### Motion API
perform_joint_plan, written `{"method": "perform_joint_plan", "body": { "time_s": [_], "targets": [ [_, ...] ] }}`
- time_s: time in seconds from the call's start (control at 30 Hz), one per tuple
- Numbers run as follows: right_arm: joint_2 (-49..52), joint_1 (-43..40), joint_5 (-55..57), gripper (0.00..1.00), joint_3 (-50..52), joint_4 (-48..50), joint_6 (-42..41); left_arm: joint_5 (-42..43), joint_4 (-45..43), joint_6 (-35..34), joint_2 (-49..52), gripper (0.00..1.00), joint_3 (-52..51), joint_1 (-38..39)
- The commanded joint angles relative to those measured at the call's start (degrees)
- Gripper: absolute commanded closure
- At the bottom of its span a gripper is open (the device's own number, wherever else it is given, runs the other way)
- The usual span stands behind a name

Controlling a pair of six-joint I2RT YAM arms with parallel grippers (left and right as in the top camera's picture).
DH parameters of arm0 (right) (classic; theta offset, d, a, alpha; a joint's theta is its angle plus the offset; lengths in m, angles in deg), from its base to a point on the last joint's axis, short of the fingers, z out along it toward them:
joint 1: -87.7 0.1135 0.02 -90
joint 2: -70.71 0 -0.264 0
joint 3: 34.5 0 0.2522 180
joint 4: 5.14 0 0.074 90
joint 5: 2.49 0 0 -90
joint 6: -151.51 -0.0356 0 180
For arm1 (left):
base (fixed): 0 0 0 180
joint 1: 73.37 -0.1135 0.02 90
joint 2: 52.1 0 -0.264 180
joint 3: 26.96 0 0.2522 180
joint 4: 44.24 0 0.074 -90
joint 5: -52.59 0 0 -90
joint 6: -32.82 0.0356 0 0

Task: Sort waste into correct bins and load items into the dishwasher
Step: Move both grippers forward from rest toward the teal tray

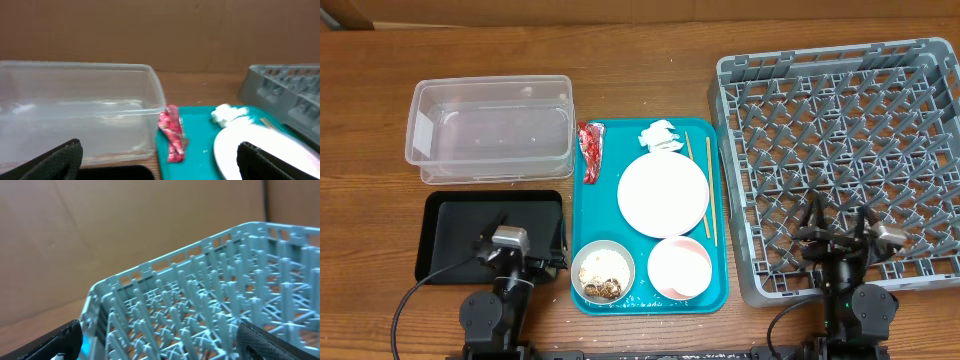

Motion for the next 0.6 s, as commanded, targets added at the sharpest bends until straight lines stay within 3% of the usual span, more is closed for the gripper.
{"method": "perform_joint_plan", "body": {
  "time_s": [0.0, 0.13, 0.27, 0.43, 0.57],
  "targets": [
    [-0.31, -0.22, -15.02, 0.00, 0.55, 0.79, 0.33, 6.84, -0.74, -13.42, -0.26, 0.00, -0.17, -0.28],
    [-0.31, -0.22, -25.57, 0.00, -1.44, 0.79, -3.52, 17.49, -1.81, -17.35, -0.26, 0.00, 0.90, -0.28],
    [-0.15, -0.22, -27.89, 0.00, -8.46, -2.25, -3.74, 23.17, -1.53, -19.37, -0.26, 0.00, 6.49, -0.28],
    [5.88, -0.22, -25.24, 0.01, -27.02, -17.35, -5.60, 23.52, 2.51, -18.18, 2.49, 0.00, 19.76, -0.28],
    [17.81, -0.22, -25.44, 0.00, -43.67, -30.56, -4.90, 23.58, 15.37, -18.21, 10.60, 0.00, 32.70, -0.28]
  ]
}}
